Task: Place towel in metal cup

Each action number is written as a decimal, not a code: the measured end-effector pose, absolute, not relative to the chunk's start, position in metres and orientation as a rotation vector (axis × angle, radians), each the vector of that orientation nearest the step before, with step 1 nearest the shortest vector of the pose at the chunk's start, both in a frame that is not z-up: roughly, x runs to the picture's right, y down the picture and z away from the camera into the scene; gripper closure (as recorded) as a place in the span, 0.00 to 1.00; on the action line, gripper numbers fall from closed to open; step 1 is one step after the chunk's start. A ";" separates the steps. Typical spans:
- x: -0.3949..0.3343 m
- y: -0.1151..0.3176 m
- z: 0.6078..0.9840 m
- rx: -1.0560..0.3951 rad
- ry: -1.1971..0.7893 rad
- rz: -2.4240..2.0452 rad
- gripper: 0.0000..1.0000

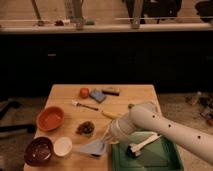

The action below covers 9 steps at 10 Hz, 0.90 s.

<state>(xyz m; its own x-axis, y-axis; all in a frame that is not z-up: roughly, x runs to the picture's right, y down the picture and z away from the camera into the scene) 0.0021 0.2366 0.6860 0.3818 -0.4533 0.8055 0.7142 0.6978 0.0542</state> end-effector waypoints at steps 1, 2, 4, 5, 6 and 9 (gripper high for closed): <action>0.002 0.237 0.686 -0.326 -0.908 -0.762 0.20; 0.002 0.237 0.686 -0.326 -0.908 -0.762 0.20; 0.002 0.237 0.686 -0.326 -0.908 -0.762 0.20; 0.002 0.237 0.686 -0.326 -0.908 -0.762 0.20; 0.002 0.237 0.686 -0.326 -0.908 -0.762 0.20; 0.002 0.237 0.686 -0.326 -0.908 -0.762 0.20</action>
